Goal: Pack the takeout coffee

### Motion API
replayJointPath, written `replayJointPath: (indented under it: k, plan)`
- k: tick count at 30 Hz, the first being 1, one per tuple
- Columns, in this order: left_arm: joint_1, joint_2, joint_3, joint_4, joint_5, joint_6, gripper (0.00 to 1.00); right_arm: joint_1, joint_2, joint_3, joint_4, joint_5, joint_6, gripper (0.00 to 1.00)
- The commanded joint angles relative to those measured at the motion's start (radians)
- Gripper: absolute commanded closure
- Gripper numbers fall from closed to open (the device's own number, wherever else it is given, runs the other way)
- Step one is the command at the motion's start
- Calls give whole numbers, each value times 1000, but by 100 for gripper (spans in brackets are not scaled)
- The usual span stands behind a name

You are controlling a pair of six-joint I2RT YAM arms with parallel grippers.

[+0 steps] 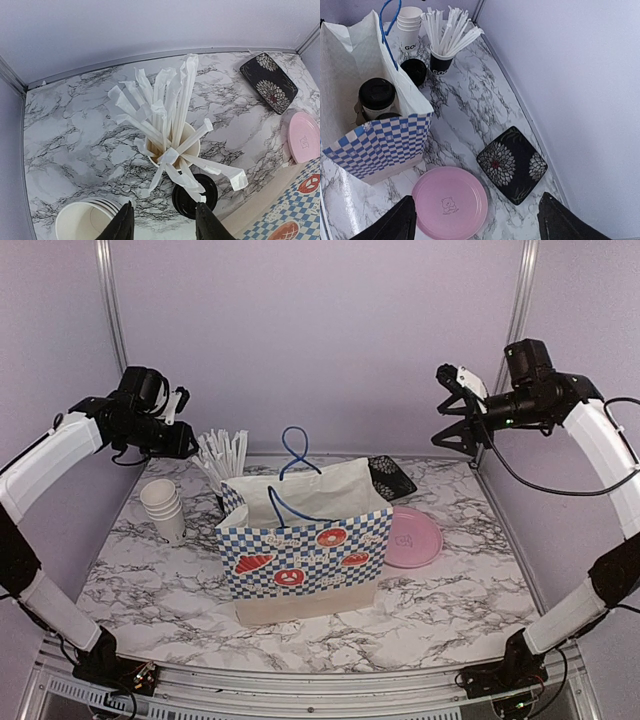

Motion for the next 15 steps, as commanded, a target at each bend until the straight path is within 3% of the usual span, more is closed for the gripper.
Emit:
replayJointPath:
  k: [1, 10, 15]
  plan:
    - [24, 32, -34, 40, 38, -3, 59, -101, -77, -185, 210, -184, 99, 21]
    - [37, 91, -55, 83, 55, 1, 62, -192, -95, -420, 444, -318, 250, 23]
    - [38, 115, -48, 97, 73, 3, 73, -193, -94, -433, 445, -324, 252, 22]
